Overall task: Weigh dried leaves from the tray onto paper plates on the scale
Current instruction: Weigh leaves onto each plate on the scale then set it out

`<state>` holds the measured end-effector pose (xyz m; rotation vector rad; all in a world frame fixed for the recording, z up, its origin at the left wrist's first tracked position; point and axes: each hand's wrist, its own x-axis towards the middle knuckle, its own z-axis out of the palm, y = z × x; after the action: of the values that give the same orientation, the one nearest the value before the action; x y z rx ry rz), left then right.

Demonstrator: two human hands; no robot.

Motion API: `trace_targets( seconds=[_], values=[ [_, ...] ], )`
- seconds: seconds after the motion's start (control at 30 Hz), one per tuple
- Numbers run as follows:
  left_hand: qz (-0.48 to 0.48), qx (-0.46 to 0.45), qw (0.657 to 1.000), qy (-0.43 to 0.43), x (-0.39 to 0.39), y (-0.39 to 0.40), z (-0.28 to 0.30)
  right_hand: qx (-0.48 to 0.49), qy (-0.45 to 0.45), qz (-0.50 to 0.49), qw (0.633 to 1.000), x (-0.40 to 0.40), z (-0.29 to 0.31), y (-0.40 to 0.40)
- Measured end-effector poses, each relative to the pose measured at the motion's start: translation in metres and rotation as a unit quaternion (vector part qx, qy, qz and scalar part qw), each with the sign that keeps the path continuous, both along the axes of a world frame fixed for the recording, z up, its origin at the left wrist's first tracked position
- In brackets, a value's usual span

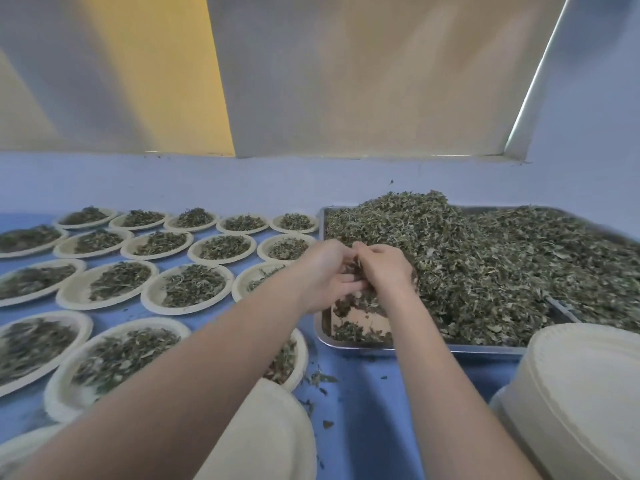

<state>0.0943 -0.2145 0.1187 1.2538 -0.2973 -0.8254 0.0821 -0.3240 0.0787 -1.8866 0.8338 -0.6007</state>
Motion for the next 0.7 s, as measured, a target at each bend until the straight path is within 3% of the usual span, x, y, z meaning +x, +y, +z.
trace_targets(
  seconds=[0.33, 0.47, 0.53, 0.63, 0.7],
  values=[
    [0.057, -0.007, 0.997, -0.058, -0.063, 0.164, 0.003, -0.11, -0.069, 0.194, 0.972, -0.058, -0.001, 0.14],
    [0.075, 0.029, 0.994, -0.07, -0.086, 0.204, -0.015, -0.173, -0.022, 0.236, 0.956, -0.081, -0.018, 0.172],
    [0.07, 0.094, 0.988, -0.105, -0.093, 0.218, -0.022, -0.222, 0.025, 0.28, 0.934, -0.094, -0.022, 0.178],
    [0.073, 0.232, 0.943, -0.226, -0.097, 0.23, -0.034, -0.278, 0.137, 0.34, 0.888, -0.112, -0.017, 0.175],
    [0.094, 0.259, 0.921, -0.275, -0.094, 0.234, -0.04, -0.3, 0.157, 0.351, 0.873, -0.117, -0.011, 0.172]
  ],
)
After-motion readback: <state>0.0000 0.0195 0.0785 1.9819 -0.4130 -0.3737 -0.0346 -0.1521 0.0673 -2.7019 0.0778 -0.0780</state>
